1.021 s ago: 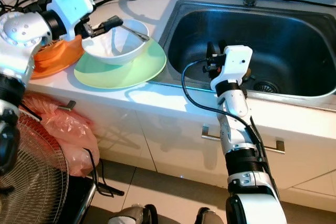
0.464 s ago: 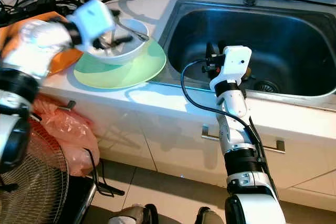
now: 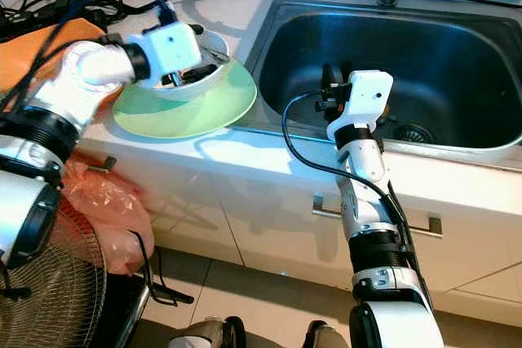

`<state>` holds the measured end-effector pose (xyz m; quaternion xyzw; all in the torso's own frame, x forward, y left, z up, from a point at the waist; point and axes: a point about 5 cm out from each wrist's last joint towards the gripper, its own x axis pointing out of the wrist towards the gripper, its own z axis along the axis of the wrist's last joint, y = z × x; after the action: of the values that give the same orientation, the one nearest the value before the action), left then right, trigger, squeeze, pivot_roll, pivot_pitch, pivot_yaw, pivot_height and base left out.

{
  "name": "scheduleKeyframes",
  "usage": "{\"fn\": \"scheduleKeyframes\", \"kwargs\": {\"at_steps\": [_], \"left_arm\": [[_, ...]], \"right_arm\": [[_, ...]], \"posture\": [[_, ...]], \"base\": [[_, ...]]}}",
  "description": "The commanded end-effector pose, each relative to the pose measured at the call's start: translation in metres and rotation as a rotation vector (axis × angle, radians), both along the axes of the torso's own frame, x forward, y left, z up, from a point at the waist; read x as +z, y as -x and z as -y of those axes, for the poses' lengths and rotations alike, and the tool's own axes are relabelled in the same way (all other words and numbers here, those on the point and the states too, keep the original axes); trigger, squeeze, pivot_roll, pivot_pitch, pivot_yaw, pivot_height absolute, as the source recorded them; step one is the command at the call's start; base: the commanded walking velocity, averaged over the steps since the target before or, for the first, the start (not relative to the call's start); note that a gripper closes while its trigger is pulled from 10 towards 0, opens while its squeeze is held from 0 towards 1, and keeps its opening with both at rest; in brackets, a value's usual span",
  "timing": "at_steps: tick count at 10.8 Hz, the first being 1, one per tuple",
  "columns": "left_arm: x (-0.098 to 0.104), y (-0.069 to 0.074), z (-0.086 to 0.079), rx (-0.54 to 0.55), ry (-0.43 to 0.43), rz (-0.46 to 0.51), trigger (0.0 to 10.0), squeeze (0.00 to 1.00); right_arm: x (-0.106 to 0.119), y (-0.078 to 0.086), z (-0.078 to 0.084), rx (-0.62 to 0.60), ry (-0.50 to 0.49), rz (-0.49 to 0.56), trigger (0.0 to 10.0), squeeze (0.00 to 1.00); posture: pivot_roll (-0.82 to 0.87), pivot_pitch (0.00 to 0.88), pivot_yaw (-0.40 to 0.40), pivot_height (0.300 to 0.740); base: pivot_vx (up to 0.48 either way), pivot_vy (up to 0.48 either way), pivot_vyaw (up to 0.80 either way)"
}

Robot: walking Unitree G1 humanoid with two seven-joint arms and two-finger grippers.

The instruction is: Kitchen organization

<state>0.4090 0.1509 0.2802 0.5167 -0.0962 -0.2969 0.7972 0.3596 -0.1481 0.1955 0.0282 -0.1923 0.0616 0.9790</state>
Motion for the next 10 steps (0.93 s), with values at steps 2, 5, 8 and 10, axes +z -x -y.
{"fn": "scheduleKeyframes", "kwargs": {"at_steps": [2, 5, 8, 10], "left_arm": [[0.007, -0.002, 0.005, 0.013, -0.051, 0.053, 10.0, 0.0], [-0.001, -0.004, 0.012, 0.035, -0.065, 0.08, 10.0, 0.0], [-0.012, -0.005, 0.022, 0.031, -0.063, 0.067, 10.0, 0.0], [-0.016, -0.005, 0.027, 0.037, -0.077, 0.077, 4.5, 0.0]], "right_arm": [[0.001, 0.003, 0.0, 0.0, -0.008, 0.009, 10.0, 0.0], [0.001, 0.003, -0.001, 0.001, -0.008, 0.009, 10.0, 0.0], [0.002, 0.004, 0.003, -0.013, -0.006, 0.011, 10.0, 0.0], [0.002, 0.005, 0.002, -0.014, -0.007, 0.011, 10.0, 0.0]], "posture": [[0.06, 0.138, 0.101, 0.74], [0.05, 0.141, 0.102, 0.74], [0.04, 0.151, 0.106, 0.74], [0.04, 0.154, 0.106, 0.74]], "base": [[0.0, 0.0, 0.0], [0.0, 0.0, 0.0], [0.0, 0.0, 0.0], [0.0, 0.0, 0.0]]}}
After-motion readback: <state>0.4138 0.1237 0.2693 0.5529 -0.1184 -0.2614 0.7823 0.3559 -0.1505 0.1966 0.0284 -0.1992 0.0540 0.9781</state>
